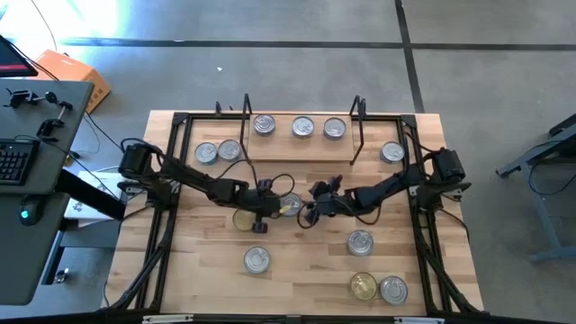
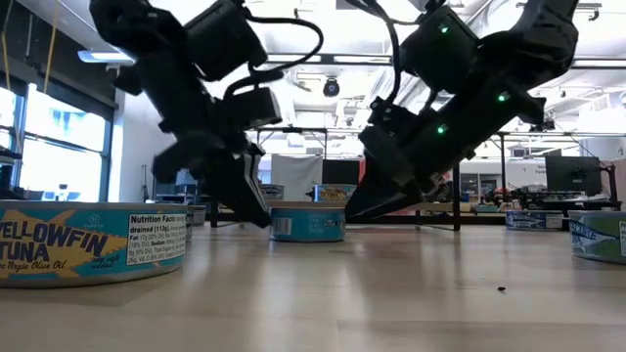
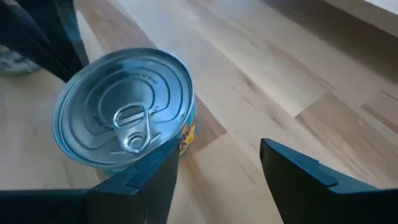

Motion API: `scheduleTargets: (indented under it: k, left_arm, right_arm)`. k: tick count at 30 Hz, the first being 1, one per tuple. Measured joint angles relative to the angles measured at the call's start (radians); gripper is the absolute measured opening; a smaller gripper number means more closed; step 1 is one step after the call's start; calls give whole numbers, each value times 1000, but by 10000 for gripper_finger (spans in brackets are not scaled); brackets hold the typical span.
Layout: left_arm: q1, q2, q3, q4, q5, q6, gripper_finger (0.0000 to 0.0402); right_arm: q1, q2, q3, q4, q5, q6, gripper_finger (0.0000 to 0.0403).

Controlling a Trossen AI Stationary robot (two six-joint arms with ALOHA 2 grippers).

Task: Stack canned seafood by type on shelf
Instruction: Put the yellow and blue tuna can on the shelf

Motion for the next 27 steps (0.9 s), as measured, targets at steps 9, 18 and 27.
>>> scheduleTargets:
  k: [9, 18, 27]
  left_arm:
    - [48, -36, 9, 71, -295, 30, 0]
    - [6, -140, 5, 17, -189, 68, 0]
    - [-43, -18, 5, 194, -31, 291, 67]
  right_arm:
    - [62, 2, 1, -29, -249, 0, 222]
    - [166, 2, 1, -35, -199, -73, 222]
    - [183, 1, 1, -10, -192, -139, 222]
